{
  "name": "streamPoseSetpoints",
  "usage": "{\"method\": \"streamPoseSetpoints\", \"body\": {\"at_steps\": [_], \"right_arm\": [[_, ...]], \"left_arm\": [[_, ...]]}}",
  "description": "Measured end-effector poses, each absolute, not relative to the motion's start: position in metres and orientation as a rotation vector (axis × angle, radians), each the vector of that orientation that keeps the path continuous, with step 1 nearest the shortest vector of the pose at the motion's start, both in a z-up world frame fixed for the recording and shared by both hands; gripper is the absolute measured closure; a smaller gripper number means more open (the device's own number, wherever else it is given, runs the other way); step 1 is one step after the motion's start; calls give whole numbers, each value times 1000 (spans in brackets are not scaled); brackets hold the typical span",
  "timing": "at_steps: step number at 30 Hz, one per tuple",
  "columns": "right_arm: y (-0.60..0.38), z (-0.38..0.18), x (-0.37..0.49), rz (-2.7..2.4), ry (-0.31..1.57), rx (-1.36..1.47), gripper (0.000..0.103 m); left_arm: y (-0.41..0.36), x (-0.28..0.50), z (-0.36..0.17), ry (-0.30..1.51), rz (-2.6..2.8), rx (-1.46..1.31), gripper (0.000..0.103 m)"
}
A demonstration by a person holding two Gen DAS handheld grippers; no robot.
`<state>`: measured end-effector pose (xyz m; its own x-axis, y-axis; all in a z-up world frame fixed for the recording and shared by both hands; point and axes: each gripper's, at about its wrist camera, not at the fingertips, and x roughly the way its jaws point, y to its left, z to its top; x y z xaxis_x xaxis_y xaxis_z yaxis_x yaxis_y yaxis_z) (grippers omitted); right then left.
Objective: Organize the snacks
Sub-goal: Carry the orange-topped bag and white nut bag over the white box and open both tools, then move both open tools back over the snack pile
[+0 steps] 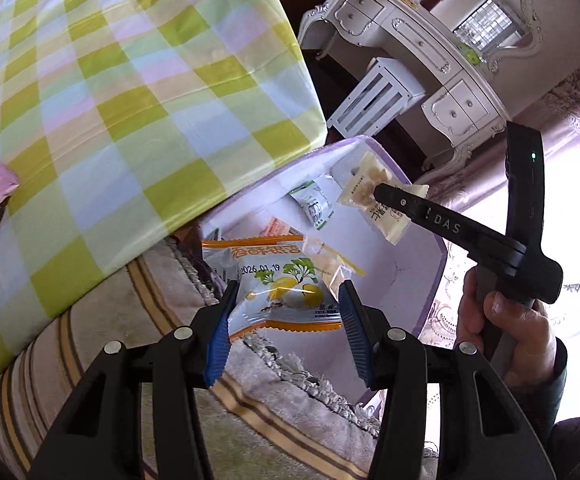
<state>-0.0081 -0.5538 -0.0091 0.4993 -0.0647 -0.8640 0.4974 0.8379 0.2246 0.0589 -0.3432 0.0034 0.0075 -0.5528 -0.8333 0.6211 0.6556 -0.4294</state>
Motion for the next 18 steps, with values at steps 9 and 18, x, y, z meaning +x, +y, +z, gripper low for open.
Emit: {"method": "streamPoseSetpoints", "body": {"at_steps": [9, 18], "right_arm": [[-575, -24, -17, -430, 1017, 521, 61], [-558, -10, -4, -398, 997, 506, 36]], "left_arm": [[-371, 39, -8, 1311, -1016, 144, 37], [-341, 52, 7, 1213, -929, 101, 37]]}}
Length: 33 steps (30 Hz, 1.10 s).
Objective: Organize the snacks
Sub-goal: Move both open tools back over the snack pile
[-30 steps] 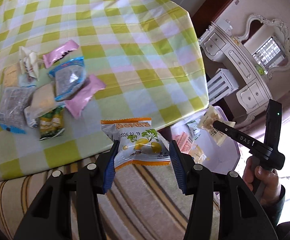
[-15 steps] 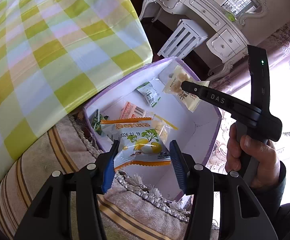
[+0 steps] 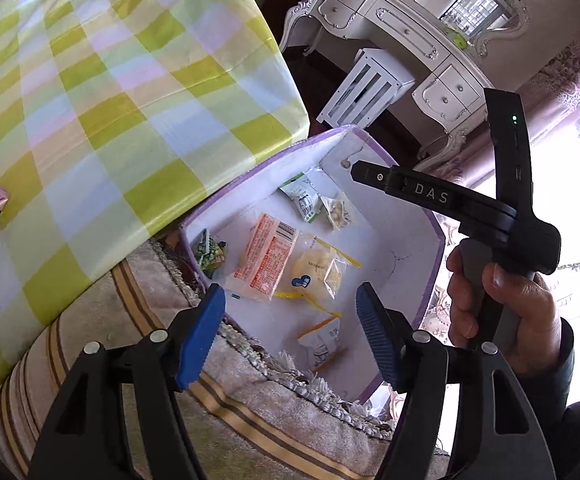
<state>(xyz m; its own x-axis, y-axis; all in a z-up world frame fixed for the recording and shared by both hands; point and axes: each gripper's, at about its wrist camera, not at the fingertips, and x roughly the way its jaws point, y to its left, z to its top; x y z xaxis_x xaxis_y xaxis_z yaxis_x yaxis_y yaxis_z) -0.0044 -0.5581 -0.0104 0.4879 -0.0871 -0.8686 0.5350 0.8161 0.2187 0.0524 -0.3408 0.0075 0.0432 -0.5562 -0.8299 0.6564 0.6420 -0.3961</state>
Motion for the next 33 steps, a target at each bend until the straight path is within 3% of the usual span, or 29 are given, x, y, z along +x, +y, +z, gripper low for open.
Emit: {"method": "streamPoseSetpoints", "body": {"at_steps": [7, 22, 33], "right_arm": [[-517, 4, 20, -334, 975, 482, 28], [-376, 21, 92, -119, 965, 386, 27], [-303, 10, 134, -24, 1022, 312, 27]], "left_arm": [[-275, 78, 26, 1087, -764, -10, 36], [-95, 112, 38, 956, -368, -243, 36], [-32, 154, 15, 1000, -198, -217, 36]]}}
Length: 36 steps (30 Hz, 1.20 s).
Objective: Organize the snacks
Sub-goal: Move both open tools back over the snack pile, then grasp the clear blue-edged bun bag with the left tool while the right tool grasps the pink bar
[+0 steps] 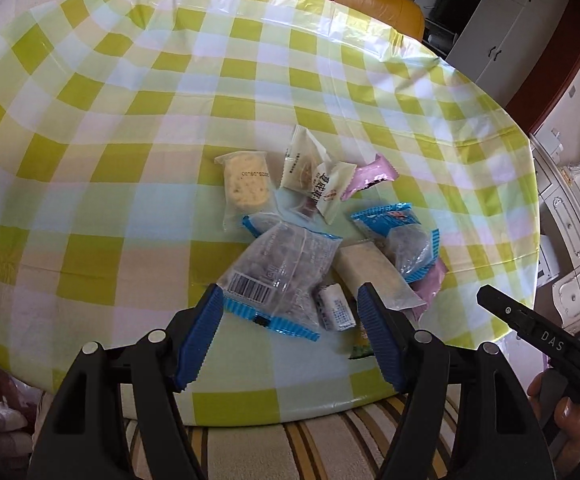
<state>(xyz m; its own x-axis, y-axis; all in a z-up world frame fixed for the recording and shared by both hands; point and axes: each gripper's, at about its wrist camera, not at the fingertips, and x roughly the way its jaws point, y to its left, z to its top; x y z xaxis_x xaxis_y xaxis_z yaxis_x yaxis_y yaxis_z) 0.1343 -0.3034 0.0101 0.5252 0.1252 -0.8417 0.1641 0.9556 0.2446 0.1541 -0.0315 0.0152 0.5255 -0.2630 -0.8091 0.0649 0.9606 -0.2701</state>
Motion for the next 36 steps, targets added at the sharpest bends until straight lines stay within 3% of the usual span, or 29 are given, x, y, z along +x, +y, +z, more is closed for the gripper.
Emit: {"method": "streamPoseSetpoints", "body": {"at_steps": [12, 16, 21, 23, 29, 36], "right_arm": [[-270, -21, 172, 4, 1126, 328, 30], [-265, -25, 179, 10, 1135, 317, 33], [-259, -25, 186, -16, 1133, 267, 40], [-257, -25, 186, -23, 1129, 244, 46], [-254, -25, 185, -25, 1116, 206, 74], [-260, -25, 181, 10, 1106, 253, 81]], "left_arm": [[-50, 198, -19, 1128, -217, -28, 33], [-56, 203, -24, 1139, -231, -2, 45], [-60, 207, -22, 1127, -235, 1, 51], [-59, 208, -20, 1116, -221, -3, 54], [-57, 207, -13, 1089, -199, -19, 57], [-56, 202, 4, 1037, -167, -17, 58]]}}
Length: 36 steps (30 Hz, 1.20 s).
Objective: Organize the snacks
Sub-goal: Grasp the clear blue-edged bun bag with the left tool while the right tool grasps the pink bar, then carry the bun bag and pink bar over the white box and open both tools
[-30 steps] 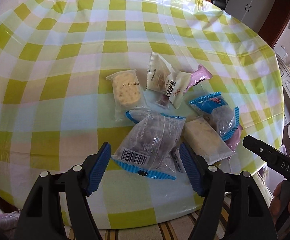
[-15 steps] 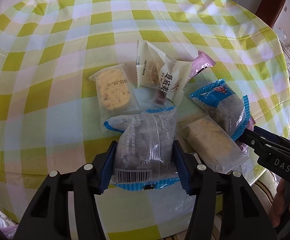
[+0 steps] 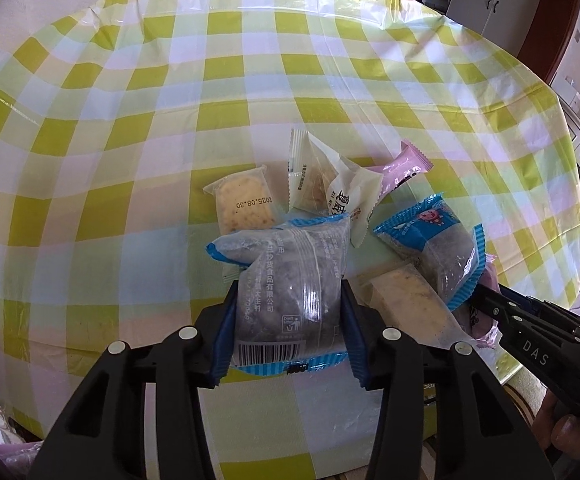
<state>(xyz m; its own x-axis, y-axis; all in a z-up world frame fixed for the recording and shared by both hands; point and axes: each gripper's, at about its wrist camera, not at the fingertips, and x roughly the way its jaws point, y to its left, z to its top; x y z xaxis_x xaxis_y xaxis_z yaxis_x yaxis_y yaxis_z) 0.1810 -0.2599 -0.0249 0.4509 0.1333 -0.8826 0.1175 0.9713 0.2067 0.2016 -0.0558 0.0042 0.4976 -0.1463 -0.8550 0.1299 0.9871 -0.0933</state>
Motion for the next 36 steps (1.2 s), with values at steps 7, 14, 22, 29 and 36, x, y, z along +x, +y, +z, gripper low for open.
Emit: {"method": "streamPoseSetpoints", "body": {"at_steps": [7, 14, 22, 29, 36], "right_arm": [[-270, -14, 174, 13, 1076, 274, 82], [-301, 1, 159, -12, 1032, 305, 82], [-357, 10, 130, -91, 999, 356, 82], [-428, 12, 95, -217, 972, 403, 82], [-490, 3, 57, -334, 962, 451, 82]], "left_arm": [[-63, 196, 22, 993, -169, -22, 58], [-90, 185, 42, 947, -230, -19, 58], [-150, 167, 53, 939, -363, 23, 58], [-227, 140, 48, 967, -533, 89, 58], [-305, 107, 33, 1027, -729, 156, 58]]}}
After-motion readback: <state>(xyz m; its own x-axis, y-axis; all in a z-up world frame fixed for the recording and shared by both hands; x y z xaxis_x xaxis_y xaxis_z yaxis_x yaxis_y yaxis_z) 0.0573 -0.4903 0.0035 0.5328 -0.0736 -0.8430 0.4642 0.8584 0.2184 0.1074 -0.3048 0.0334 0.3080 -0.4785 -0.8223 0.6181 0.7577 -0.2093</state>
